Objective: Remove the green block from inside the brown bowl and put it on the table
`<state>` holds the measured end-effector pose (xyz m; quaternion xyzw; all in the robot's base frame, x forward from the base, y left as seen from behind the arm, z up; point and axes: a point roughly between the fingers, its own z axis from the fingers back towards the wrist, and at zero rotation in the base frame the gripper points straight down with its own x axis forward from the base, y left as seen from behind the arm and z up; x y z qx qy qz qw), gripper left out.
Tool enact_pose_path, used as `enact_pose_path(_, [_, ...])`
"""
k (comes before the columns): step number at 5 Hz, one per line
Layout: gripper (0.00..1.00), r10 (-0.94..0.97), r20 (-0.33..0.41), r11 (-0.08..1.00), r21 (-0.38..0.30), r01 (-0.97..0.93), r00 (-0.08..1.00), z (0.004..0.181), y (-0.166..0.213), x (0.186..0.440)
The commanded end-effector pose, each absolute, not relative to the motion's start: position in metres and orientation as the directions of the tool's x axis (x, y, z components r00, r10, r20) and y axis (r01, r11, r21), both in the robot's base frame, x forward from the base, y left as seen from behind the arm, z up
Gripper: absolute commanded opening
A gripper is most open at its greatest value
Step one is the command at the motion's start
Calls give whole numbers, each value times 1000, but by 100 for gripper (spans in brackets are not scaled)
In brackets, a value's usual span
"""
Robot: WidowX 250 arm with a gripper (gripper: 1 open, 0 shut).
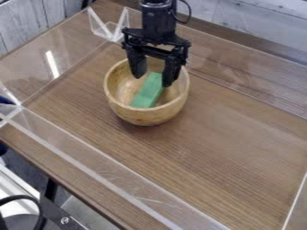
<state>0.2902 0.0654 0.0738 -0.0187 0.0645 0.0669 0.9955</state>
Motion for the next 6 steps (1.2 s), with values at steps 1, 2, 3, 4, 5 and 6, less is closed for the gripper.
enact_pose_path(1, [100,144,-71,989,-24,-146,987,91,70,298])
enact_pose_path(2, [100,146,-75,989,-26,-148,986,90,70,298])
enact_pose_path(3, [100,148,-78,988,-27,-151,986,90,70,297])
enact_pose_path(4, [100,151,-81,988,-27,-153,985,89,70,297])
enact_pose_path(5, [100,153,-84,987,-28,-156,985,88,70,297])
enact_pose_path(6, [100,153,-86,987,-28,-156,984,88,70,297])
